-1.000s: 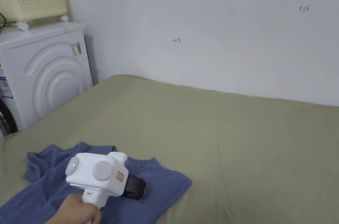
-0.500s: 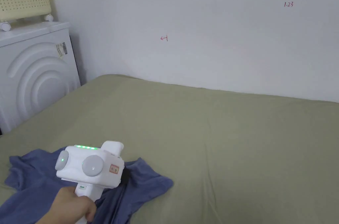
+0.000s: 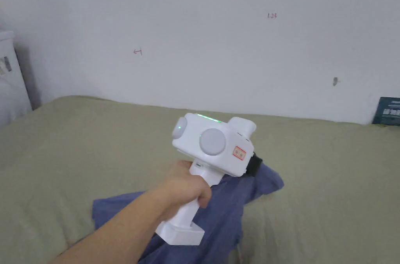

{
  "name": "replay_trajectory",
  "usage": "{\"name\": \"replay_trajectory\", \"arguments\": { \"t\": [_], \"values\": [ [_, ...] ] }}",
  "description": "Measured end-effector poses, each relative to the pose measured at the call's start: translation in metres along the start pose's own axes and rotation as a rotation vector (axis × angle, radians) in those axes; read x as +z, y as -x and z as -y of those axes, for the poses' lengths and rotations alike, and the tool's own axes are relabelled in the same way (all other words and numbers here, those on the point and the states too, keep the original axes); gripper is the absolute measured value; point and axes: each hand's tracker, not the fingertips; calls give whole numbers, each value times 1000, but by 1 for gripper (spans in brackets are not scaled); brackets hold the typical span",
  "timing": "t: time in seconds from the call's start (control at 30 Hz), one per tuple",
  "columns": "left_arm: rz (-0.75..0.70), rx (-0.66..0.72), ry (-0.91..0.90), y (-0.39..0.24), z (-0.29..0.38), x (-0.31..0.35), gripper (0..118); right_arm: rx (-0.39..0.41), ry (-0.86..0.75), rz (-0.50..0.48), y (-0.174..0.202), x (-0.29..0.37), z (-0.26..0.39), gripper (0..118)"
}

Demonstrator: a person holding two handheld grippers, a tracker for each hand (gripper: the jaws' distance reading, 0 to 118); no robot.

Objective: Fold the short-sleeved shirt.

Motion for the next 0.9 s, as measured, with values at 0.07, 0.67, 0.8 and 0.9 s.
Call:
{"name": "replay_trajectory", "arguments": {
  "t": [0.07,0.67,0.8,0.9],
  "values": [
    [66,-77,4,-49,-20,-31,0,-12,-10,26,-10,10,0,1],
    [334,76,56,-178,-5,-108,118,-60,-25,123,-55,34,2,1],
    [60,124,11,-126,22,-18,117,-45,-50,114,-53,31,-9,1],
    [-143,176,-68,-88,62,53,105,-28,-66,120,-50,30,-17,1]
  ]
}}
